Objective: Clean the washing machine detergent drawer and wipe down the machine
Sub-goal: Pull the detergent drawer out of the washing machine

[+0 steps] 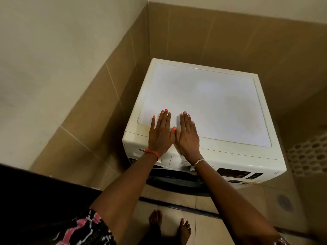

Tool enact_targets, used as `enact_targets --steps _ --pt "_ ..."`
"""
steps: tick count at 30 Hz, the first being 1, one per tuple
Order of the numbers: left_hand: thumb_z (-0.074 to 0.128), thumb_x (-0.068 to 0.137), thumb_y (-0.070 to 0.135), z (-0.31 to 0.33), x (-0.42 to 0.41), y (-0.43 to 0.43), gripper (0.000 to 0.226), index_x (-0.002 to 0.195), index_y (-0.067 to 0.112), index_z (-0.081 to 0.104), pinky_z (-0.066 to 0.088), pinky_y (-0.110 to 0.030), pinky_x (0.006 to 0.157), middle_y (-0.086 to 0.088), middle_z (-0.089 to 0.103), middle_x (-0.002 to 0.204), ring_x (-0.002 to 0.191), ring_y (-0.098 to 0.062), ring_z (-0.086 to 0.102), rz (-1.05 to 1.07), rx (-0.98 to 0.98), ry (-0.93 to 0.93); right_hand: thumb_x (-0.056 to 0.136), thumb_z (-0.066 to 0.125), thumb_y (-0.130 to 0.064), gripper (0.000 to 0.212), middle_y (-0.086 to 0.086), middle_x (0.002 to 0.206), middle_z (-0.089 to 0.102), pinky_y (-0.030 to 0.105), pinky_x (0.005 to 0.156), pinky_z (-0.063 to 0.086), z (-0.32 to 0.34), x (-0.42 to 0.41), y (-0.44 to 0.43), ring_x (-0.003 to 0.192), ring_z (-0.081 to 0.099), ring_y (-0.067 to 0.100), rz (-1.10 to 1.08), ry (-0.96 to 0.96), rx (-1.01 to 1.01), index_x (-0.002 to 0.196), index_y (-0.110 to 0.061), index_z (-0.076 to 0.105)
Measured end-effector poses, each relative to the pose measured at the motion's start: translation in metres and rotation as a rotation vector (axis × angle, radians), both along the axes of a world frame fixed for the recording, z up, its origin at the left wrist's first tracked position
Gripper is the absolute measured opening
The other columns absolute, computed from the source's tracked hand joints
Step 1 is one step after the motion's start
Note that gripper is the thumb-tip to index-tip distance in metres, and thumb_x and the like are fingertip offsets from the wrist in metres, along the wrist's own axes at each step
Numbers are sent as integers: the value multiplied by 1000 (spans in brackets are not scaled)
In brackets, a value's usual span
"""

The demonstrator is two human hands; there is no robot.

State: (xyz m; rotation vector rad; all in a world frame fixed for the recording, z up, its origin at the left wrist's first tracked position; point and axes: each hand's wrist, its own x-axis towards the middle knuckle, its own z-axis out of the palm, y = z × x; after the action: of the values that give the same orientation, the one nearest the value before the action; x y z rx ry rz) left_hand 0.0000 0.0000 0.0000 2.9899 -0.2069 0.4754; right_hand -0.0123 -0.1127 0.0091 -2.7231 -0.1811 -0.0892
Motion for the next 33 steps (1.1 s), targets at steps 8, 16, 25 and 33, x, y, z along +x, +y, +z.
enact_targets --steps 8,16,25,33 --pt "24 91 45 -9 -9 8 62 134 8 48 31 -47 107 -12 47 141 131 -26 44 7 -11 111 96 16 -42 63 6 158 4 26 115 -6 -19 -1 2 146 0 17 2 22 -47 149 -11 8" --pt "25 91 41 -12 -22 13 60 133 7 49 30 -48 107 -12 47 141 132 -26 44 17 -30 170 87 -1 -51 76 5 157 12 30 116 2 -25 -2 3 146 6 18 72 41 -68 149 -11 15" --pt "25 89 47 -24 -31 20 62 133 12 51 25 -52 106 -10 48 140 131 -27 44 22 -10 231 85 -2 -54 79 3 157 14 31 118 2 -27 -3 -1 146 7 15 92 22 -116 149 -12 18" --pt "12 91 50 -32 -40 21 67 147 15 23 -5 -49 113 -6 18 156 145 -23 11 -20 -113 238 91 7 -50 71 5 157 12 34 119 3 -30 -4 -5 146 6 16 126 4 -130 149 -10 17"
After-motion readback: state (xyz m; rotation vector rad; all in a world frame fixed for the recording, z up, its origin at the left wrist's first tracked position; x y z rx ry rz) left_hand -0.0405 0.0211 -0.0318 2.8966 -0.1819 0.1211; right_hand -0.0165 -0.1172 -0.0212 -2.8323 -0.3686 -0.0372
